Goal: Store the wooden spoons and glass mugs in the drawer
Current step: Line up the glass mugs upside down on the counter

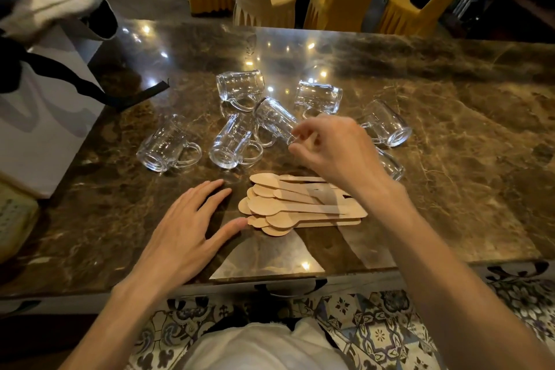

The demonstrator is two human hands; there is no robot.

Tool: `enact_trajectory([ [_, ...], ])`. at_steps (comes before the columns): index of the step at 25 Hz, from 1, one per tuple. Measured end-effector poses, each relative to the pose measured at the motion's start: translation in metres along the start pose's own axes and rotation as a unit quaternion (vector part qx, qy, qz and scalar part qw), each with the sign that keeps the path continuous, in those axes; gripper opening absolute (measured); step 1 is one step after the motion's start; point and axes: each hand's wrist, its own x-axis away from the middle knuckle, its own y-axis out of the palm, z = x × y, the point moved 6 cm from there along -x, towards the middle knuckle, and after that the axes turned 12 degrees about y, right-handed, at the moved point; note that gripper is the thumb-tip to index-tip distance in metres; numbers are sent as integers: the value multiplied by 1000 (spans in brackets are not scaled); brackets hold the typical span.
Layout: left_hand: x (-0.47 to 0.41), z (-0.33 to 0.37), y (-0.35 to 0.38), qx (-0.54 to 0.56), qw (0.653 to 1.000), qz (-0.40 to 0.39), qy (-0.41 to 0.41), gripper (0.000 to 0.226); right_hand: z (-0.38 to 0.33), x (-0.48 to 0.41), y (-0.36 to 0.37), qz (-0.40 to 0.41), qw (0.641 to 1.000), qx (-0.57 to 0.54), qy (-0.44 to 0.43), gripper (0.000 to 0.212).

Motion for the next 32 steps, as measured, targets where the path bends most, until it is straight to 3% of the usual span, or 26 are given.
enact_trajectory([
  [6,-23,-8,-34,51,992,102,-52,59,-7,-71,10,-46,996,67,28,48],
  [11,-51,-19,-37,36,982,167,-79,53,-17,-99,33,-76,994,77,29,49],
  [22,-70,-27,-16,32,983,158,-90,66,-34,-118,55,-177,967,182,10,59],
  [27,-72,-25,-16,26,983,161,-89,69,-42,-111,59,-140,956,258,2,41],
  [32,-73,-28,-23,36,983,156,-88,68,-42,-107,64,-113,964,241,-1,38],
])
